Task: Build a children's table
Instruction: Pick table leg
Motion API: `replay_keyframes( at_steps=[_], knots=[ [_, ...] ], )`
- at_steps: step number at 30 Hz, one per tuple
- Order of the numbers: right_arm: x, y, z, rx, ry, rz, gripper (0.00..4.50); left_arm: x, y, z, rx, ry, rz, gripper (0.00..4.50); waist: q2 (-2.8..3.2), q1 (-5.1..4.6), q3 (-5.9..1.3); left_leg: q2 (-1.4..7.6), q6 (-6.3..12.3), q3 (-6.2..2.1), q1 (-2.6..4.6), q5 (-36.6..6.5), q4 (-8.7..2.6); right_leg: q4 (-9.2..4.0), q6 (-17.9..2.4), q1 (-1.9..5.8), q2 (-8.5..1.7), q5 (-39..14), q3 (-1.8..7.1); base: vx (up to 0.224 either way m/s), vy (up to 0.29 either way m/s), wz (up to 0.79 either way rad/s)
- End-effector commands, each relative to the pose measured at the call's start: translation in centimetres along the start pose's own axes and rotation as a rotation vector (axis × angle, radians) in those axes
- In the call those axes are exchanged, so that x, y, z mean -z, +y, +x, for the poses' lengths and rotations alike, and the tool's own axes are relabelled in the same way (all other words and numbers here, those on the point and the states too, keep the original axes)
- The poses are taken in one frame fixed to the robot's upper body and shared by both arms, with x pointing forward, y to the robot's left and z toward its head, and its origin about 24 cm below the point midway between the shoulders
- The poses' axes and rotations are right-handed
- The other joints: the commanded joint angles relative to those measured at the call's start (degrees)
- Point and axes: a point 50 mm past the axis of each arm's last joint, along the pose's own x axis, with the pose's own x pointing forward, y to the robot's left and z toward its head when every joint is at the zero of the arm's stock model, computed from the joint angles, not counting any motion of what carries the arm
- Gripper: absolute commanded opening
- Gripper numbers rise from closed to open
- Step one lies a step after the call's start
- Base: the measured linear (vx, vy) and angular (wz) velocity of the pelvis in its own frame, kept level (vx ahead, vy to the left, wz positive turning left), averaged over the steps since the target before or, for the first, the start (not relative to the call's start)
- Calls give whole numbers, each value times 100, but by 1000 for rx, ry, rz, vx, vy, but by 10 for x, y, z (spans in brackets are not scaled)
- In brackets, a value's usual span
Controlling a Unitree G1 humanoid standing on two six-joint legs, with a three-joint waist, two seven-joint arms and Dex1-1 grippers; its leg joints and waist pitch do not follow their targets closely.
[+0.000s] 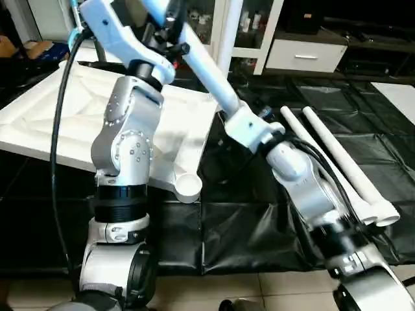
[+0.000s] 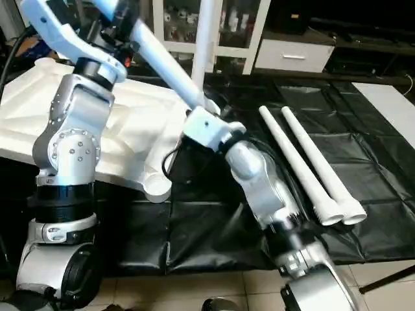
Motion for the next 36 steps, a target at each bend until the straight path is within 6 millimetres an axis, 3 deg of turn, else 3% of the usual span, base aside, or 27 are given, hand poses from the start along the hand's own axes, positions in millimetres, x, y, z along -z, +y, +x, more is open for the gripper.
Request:
replay_keyframes(
  at_steps=[1,19,28,36],
  knots=[
    [4,-7,2,13,21,18,308,-2,-7,0,40,0,13,163,69,14,-493,27,62,27,98,-1795,-413,-334,-844,332,-103,-1682,137,0,0,0],
    [7,-17,6,36,27,28,308,8,-19,-5,155,62,103,163,91,-2,-474,20,-23,19,116,-2065,-421,-382,-718,301,-91,-2052,124,0,0,0],
    [2,-11,2,-11,-16,64,308,6,-13,-5,157,62,141,163,100,2,-481,23,9,21,111,-2015,-426,-362,-787,319,-91,-1854,131,0,0,0],
    [0,-15,-9,-23,-63,254,308,7,-14,-8,295,96,152,163,130,22,-491,40,35,16,125,-1992,-448,-334,-933,332,-93,-1613,142,0,0,0]
  ],
)
